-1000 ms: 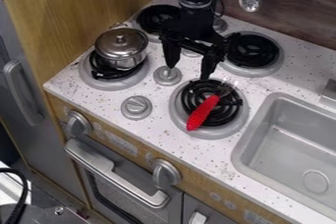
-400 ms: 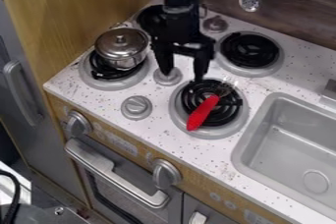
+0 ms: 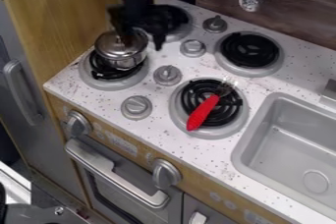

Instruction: Take the pot lid and put it over the top right burner

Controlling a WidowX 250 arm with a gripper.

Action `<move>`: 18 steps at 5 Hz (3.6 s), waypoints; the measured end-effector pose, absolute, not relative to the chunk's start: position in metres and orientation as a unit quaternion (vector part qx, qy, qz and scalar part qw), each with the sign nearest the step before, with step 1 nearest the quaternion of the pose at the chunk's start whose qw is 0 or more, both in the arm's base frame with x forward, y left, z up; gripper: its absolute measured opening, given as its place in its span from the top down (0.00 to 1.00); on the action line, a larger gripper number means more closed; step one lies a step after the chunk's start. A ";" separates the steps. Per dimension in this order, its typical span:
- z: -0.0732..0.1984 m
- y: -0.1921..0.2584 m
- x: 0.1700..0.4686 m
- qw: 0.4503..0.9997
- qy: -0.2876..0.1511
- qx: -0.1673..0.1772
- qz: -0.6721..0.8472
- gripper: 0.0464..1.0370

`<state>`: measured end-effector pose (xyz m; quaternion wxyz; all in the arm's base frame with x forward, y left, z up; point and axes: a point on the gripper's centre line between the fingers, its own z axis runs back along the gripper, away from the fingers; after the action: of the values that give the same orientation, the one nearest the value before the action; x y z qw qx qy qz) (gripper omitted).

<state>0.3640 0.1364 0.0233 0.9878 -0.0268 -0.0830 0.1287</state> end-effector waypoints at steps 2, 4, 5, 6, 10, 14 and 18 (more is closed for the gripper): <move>0.022 0.169 0.382 0.986 -0.097 -0.005 0.135 0.04; 0.000 0.183 0.390 0.989 -0.058 0.013 0.136 0.04; -0.003 0.191 0.389 0.989 -0.045 0.023 0.137 0.04; -0.007 0.200 0.388 0.988 -0.051 0.028 0.145 0.04; -0.012 0.198 0.386 0.988 -0.035 0.038 0.144 0.63; 0.042 0.117 0.399 0.990 -0.111 0.061 0.059 0.77; -0.004 0.021 0.437 0.975 -0.182 0.043 -0.123 0.77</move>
<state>0.4375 0.0207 -0.0039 0.9747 0.0426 -0.1817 -0.1228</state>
